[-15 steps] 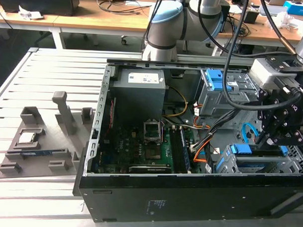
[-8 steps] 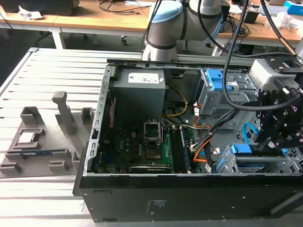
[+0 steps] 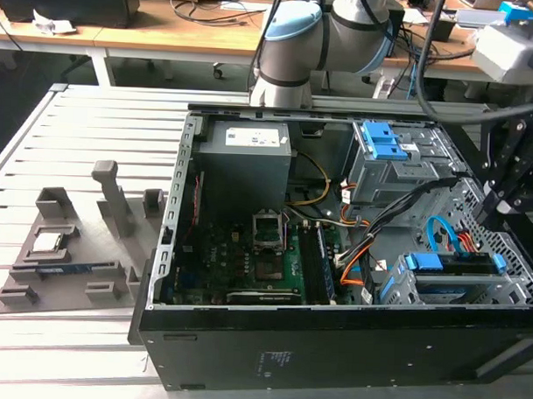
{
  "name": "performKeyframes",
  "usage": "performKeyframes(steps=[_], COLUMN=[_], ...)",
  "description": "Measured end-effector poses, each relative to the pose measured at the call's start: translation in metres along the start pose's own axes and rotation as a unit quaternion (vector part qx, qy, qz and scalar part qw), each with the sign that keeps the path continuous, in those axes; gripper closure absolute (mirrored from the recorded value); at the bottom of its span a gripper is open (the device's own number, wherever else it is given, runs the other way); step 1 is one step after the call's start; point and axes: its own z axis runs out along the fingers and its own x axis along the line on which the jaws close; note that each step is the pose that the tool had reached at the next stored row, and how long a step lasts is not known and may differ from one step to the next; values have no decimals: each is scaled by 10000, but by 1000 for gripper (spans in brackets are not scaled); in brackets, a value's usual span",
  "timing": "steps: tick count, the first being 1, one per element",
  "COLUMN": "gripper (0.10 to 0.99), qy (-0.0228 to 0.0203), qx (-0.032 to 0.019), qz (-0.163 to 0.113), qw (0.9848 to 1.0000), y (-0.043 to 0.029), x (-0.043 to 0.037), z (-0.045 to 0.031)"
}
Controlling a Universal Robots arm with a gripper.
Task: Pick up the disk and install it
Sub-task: 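Insert the second disk wire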
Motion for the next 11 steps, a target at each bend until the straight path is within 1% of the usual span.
performKeyframes(steps=[2,11], gripper=[980,980], qy=[-1,-1], qx=[0,0], qz=[0,0], qw=[10000,10000], y=[0,0], x=[3,4], z=[-59,-67])
